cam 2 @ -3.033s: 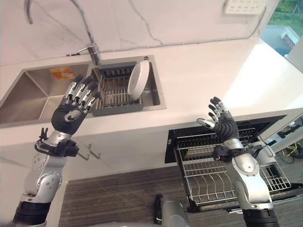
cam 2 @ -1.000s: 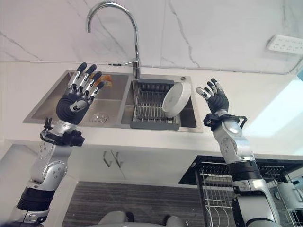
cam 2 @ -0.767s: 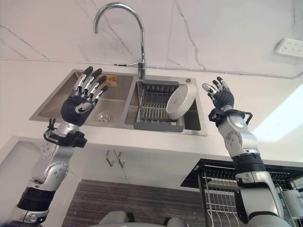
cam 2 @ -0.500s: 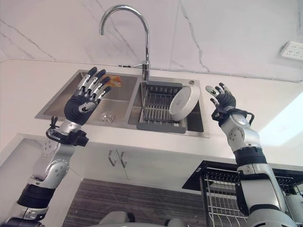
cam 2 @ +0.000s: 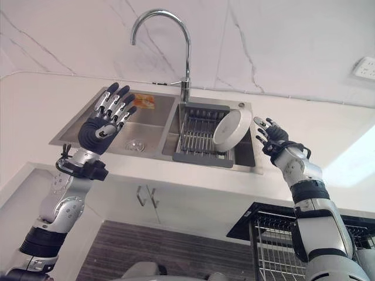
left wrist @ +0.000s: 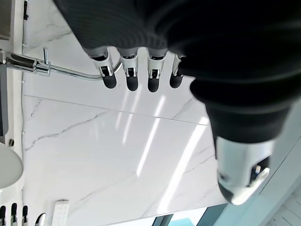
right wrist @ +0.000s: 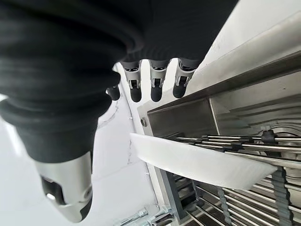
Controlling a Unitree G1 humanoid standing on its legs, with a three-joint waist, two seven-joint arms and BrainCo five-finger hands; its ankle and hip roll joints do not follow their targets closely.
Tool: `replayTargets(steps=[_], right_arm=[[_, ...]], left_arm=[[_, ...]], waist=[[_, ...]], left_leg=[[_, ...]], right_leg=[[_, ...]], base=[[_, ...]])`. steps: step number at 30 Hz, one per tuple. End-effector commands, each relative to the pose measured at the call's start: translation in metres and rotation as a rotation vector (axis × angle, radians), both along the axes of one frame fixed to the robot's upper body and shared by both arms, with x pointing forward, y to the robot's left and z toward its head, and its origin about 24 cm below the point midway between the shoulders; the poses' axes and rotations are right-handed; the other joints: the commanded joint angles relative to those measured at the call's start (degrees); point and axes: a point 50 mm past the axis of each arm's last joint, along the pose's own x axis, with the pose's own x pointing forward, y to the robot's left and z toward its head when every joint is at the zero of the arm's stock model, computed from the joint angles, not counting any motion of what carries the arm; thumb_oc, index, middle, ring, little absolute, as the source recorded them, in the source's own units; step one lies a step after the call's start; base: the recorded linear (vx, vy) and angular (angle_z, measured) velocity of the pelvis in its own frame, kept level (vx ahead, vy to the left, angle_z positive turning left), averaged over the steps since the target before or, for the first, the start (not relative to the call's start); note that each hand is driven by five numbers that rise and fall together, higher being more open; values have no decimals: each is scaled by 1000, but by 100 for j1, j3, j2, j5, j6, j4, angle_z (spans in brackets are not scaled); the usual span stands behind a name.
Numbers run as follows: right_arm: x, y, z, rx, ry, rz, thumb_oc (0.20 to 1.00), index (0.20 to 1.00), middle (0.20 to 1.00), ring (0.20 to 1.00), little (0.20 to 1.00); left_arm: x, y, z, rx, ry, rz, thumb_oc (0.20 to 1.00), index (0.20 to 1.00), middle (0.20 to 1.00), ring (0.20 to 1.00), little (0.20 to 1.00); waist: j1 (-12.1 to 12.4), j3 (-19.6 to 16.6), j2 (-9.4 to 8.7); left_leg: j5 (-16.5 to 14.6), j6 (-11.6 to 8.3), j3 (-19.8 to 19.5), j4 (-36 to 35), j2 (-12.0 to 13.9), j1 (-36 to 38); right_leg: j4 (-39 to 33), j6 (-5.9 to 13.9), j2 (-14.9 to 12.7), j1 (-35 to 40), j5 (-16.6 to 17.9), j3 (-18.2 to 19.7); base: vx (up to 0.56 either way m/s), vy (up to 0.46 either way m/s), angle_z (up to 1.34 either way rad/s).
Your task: Place the dishes in the dishwasher.
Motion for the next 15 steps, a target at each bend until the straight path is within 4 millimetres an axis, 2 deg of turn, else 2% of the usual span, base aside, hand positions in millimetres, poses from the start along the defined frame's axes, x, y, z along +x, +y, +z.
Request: replayTargets(steps=[1, 15], right_arm=[[13, -5, 45, 2, -139, 25, 1000, 1000, 1000, 1000, 1000], [16, 1, 42, 38, -124, 77, 1000, 1000, 1000, 1000, 1000]], left_arm=[[2, -8, 24, -13, -96, -50, 1000, 1000, 1000, 1000, 1000], [3, -6, 22, -22, -66, -63, 1000, 1000, 1000, 1000, 1000]], waist=[[212, -257, -176], [287, -267, -138]], left_leg=[[-315, -347, -138, 129, 119, 16], [-283, -376, -198, 129, 105, 3]], right_leg=[[-253, 333, -106, 227, 226, -117], [-253, 338, -136, 260, 210, -189]], base=[[7, -9, 10], [4, -3, 2]])
